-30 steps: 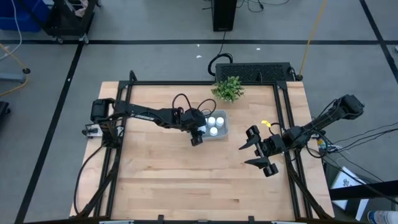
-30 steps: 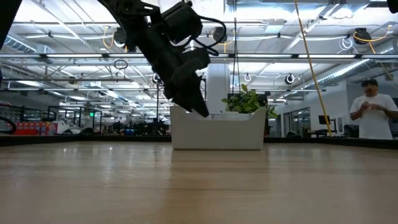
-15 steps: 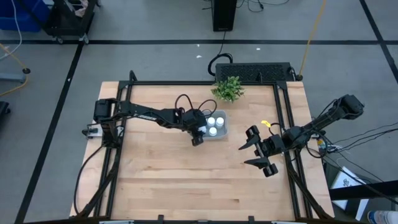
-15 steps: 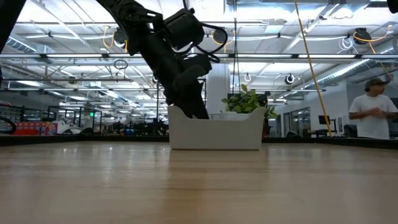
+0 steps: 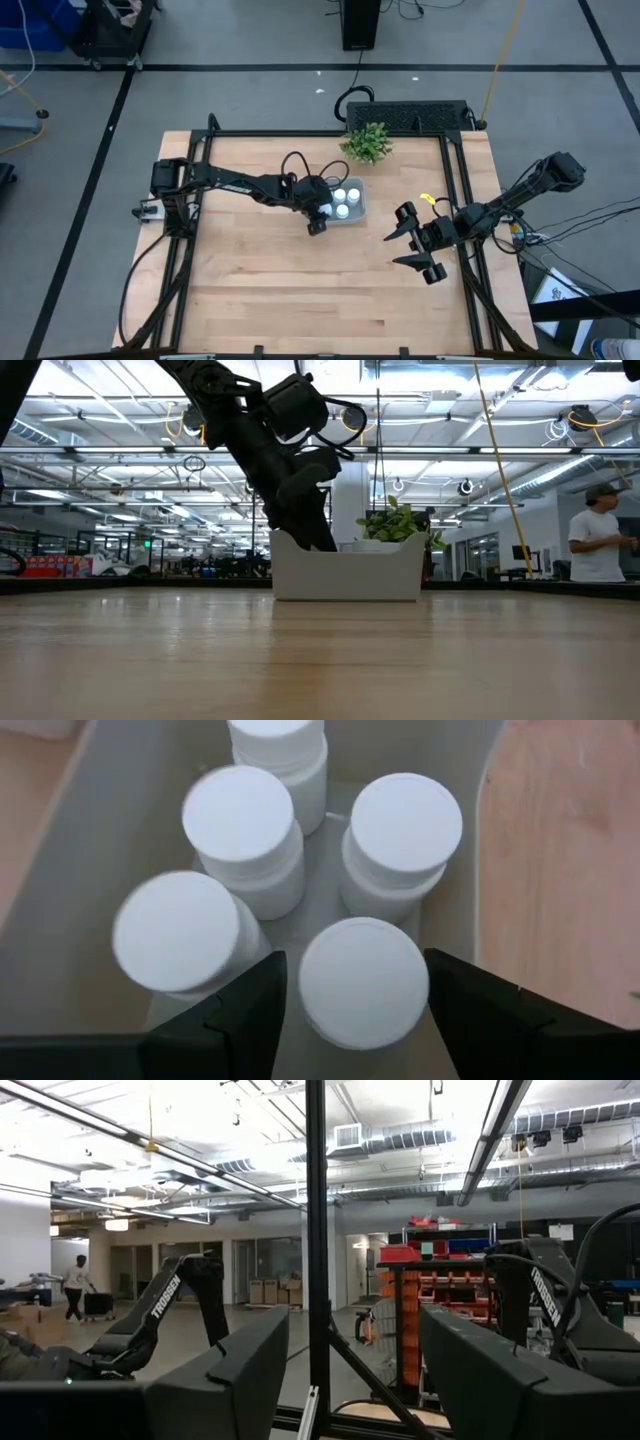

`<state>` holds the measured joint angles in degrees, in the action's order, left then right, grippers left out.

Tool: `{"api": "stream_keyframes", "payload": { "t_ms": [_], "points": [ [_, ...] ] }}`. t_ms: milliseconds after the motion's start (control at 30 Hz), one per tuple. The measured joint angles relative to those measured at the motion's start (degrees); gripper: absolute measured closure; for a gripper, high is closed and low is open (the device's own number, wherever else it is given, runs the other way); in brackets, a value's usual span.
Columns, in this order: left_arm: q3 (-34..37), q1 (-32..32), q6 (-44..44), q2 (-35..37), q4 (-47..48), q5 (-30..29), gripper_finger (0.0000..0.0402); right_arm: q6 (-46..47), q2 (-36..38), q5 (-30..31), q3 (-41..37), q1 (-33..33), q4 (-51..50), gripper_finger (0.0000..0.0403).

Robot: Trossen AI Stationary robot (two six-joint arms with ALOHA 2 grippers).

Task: Pick and place pill bottles into a basket
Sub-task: Put the white pill bottle into the gray bin, then return to Home Position

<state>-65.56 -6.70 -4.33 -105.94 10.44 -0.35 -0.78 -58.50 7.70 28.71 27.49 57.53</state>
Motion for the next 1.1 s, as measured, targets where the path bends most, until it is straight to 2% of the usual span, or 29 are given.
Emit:
{"api": "stream_keyframes", "payload": {
  "t_ms": [300, 533, 700, 767, 867, 967, 1033, 1100],
  "points": [
    [-0.44, 0.11, 1.45, 4.65, 0.32, -1.22, 0.0161, -1.38, 0.00, -0.07, 0.00, 0.00, -0.85, 0.0183],
    [-0.44, 2.53, 1.89, 16.16, -0.07, -1.20, 0.0160, -1.96, 0.00, 1.60, 0.00, -0.04, -1.23, 0.0183],
    [-0.44, 7.00, 2.95, 25.63, 0.27, -1.25, 0.0160, -7.67, 0.00, 1.59, 0.00, -0.02, -5.28, 0.0183],
    [-0.44, 9.58, 4.04, 28.56, 1.25, -1.22, 0.0160, -7.86, -0.02, 4.14, 0.00, -0.02, -6.47, 0.0184],
    [-0.44, 13.92, 5.52, 32.33, 3.96, -1.72, 0.0160, -5.15, 0.73, 11.13, 0.00, 0.01, -8.87, 0.0183],
    [1.50, 19.53, 5.99, 35.80, 5.25, -8.19, 0.0160, -4.87, 3.89, 13.31, 0.00, 0.02, -17.48, 0.0183],
    [5.19, 23.16, 5.44, 38.38, 3.37, -13.81, 0.0160, -3.03, 6.63, 13.21, 0.00, 0.03, -22.09, 0.0183],
    [10.97, 26.10, 4.84, 41.45, -1.53, -16.20, 0.0160, -1.47, 9.08, 13.14, 0.02, 0.04, -26.61, 0.0183]
  ]
}}
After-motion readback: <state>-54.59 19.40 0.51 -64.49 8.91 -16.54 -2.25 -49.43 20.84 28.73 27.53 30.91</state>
